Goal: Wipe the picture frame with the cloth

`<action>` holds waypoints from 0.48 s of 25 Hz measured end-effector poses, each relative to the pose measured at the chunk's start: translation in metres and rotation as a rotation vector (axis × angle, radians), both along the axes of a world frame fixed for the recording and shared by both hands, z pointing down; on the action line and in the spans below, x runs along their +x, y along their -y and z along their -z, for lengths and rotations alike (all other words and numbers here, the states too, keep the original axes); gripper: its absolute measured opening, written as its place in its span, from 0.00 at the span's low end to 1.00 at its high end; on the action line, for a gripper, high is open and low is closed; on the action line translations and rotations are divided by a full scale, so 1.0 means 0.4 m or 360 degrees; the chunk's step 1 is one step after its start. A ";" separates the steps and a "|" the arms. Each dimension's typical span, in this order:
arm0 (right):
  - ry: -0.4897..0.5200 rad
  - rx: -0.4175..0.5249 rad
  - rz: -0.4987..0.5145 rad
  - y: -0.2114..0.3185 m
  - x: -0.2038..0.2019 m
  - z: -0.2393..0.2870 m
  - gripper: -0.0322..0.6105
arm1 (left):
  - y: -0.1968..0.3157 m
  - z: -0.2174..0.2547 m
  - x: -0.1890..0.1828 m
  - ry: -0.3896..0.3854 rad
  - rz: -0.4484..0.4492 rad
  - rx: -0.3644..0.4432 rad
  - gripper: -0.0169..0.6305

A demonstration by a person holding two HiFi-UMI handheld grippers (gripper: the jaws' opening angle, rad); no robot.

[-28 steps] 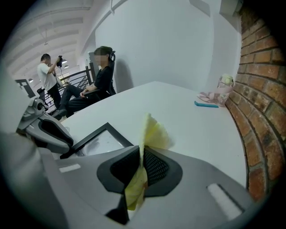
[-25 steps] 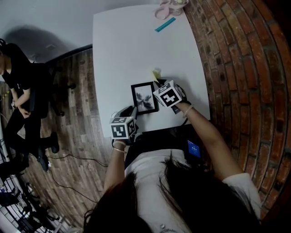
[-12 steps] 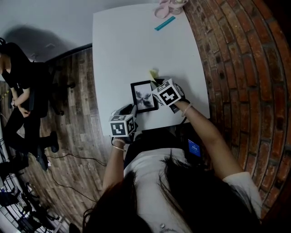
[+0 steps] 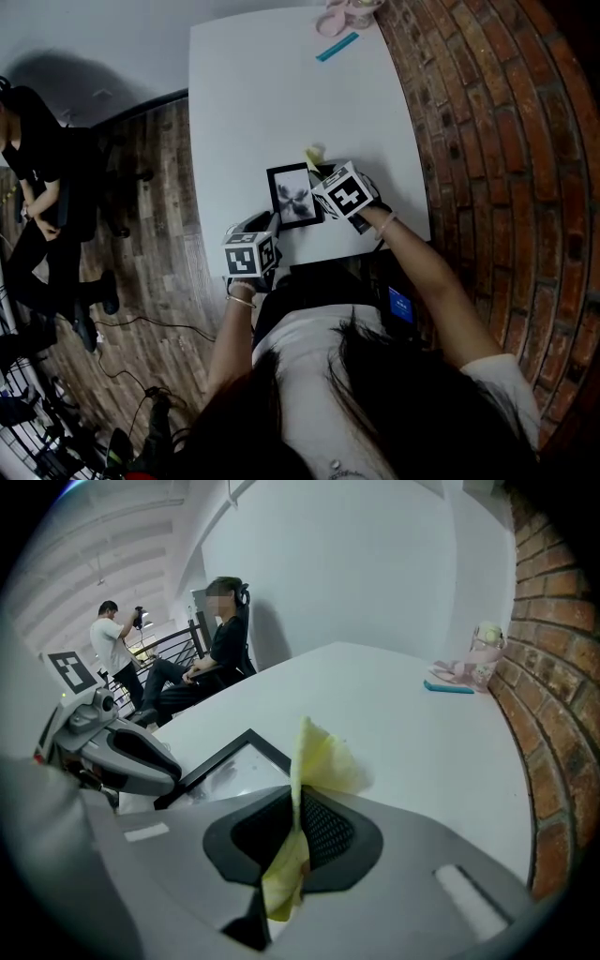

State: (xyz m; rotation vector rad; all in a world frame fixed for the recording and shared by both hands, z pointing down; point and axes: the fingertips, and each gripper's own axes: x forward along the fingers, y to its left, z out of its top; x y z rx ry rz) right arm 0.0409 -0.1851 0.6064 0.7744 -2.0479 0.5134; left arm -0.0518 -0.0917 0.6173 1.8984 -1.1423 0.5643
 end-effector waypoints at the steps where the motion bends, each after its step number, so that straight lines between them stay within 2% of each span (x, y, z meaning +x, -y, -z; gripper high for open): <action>1: -0.0003 -0.0007 0.0004 -0.003 0.000 0.000 0.10 | 0.000 0.000 0.000 0.0000 0.0000 -0.0001 0.14; 12: -0.0016 -0.0060 -0.0002 -0.025 0.001 0.000 0.10 | 0.001 0.005 0.003 -0.0018 -0.0006 0.0005 0.13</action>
